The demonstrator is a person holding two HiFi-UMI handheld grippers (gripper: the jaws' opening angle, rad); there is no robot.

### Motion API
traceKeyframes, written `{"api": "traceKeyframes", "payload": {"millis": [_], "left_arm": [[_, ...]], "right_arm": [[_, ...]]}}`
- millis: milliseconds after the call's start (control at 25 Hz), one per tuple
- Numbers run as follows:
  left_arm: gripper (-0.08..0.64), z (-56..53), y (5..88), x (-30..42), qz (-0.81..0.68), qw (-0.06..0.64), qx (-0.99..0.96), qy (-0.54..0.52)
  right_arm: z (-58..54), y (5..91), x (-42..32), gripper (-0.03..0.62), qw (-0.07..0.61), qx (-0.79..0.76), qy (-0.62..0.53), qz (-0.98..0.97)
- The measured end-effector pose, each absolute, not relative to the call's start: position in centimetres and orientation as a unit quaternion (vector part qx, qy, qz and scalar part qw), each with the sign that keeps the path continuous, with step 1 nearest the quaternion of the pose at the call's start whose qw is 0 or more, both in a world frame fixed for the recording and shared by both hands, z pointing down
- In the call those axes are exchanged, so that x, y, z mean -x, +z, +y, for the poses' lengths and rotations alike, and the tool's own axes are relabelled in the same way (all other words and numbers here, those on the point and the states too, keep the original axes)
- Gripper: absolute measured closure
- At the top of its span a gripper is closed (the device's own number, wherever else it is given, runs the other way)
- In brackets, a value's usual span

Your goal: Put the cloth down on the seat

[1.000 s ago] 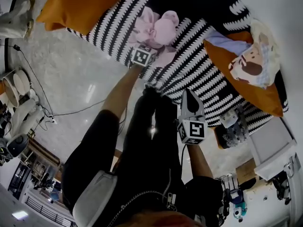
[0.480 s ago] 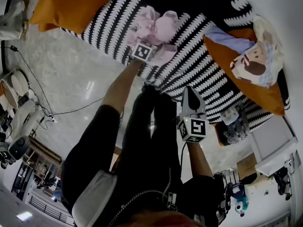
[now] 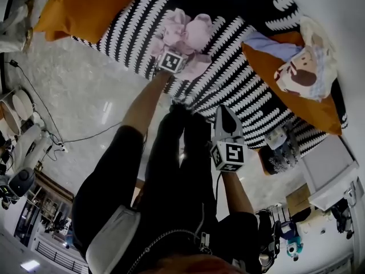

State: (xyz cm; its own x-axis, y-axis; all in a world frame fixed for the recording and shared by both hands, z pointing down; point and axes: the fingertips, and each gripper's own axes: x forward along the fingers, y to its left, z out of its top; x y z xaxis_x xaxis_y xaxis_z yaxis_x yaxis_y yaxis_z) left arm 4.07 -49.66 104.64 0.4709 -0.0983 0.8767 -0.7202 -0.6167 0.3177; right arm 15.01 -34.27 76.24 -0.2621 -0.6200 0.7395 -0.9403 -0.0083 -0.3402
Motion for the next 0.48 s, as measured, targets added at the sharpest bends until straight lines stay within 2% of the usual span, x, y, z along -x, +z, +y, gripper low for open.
{"api": "traceKeyframes", "payload": {"millis": [160, 480], "left_arm": [[0.123, -49.6, 102.9, -4.1, -0.275, 0.339, -0.792, 0.428], [0.115, -49.6, 99.2, -2.3, -0.304, 0.31, -0.794, 0.425]], "right_arm": [[-33.9, 75.2, -14.4, 0.591, 0.191, -0.576, 0.411, -0.68], [-34.1, 72.3, -13.4, 0.591, 0.176, -0.578, 0.398, -0.69]]}}
